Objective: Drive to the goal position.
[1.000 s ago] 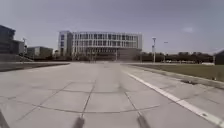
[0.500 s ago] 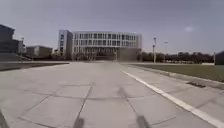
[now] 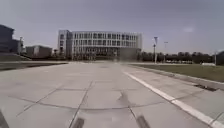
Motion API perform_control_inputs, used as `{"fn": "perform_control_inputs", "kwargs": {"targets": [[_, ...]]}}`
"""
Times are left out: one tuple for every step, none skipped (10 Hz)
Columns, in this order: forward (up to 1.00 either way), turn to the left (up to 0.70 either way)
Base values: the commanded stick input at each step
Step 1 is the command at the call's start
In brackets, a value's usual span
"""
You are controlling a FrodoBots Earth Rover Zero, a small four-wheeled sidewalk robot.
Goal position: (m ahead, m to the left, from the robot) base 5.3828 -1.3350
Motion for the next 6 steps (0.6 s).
{"fn": "perform_control_inputs", "kwargs": {"targets": [[0.7,0.0],[0.7,0.0],[0.7,0.0],[0.7,0.0],[0.7,0.0],[0.7,0.0]]}}
